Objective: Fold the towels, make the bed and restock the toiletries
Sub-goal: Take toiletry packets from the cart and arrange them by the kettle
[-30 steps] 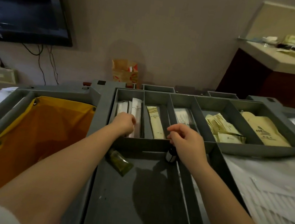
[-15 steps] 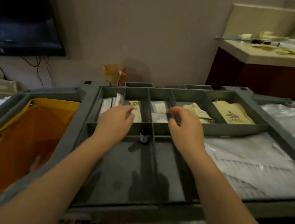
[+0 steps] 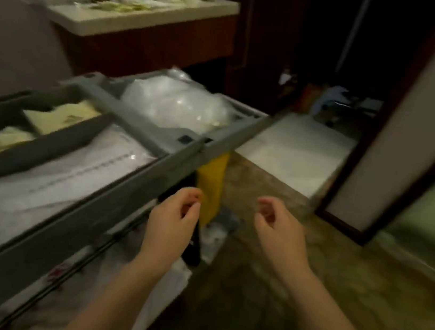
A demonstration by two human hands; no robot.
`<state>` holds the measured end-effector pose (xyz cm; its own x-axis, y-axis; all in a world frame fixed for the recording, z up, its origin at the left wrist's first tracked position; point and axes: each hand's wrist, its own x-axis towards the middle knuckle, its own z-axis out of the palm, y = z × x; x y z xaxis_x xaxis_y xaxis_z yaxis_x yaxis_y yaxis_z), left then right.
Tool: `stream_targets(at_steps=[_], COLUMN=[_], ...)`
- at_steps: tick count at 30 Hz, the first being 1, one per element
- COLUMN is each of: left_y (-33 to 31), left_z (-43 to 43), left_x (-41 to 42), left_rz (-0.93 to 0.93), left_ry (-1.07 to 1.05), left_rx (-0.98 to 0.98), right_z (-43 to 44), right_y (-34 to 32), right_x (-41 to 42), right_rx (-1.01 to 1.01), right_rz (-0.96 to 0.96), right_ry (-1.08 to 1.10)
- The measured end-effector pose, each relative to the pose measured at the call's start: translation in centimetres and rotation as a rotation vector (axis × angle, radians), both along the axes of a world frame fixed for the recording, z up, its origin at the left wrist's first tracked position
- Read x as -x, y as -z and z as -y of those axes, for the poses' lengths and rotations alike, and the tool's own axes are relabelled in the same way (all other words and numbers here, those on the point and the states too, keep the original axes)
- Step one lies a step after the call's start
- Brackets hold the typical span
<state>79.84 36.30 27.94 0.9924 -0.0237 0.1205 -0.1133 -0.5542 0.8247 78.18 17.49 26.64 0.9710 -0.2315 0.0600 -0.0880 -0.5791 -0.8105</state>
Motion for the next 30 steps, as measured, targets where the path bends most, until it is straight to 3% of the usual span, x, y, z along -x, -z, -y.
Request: stream_targets(at_steps=[5, 10, 17, 26, 30], left_y=[5.0, 8.1, 5.9, 0.1, 1.1], left_z=[7.4, 14.1, 25.3, 41.6, 43.6], left_x=[-4.6, -13.5, -31.5, -50.7, -60.3], left_rz=[-0.217, -0.257, -0.176, -0.032, -0.015], left_ry=[0.076, 0.103, 0.141, 0.283, 0.1], left_rx=[-0.081, -0.136, -0.081, -0.029, -0.092], right_z=[8.3, 13.5, 23.2, 39.8, 43.4], right_y=[2.6, 2.1, -1.0, 1.4, 2.1], right_x=[-1.1, -9.6, -27.2, -44.8, -56.4], right_rx=[-0.058, 0.103, 0.07, -0.072, -0.093], right_rz=[-0.078, -0.041, -0.012, -0.013, 0.015], right_ry=[0.197, 0.087, -0.003, 0.261, 0.164])
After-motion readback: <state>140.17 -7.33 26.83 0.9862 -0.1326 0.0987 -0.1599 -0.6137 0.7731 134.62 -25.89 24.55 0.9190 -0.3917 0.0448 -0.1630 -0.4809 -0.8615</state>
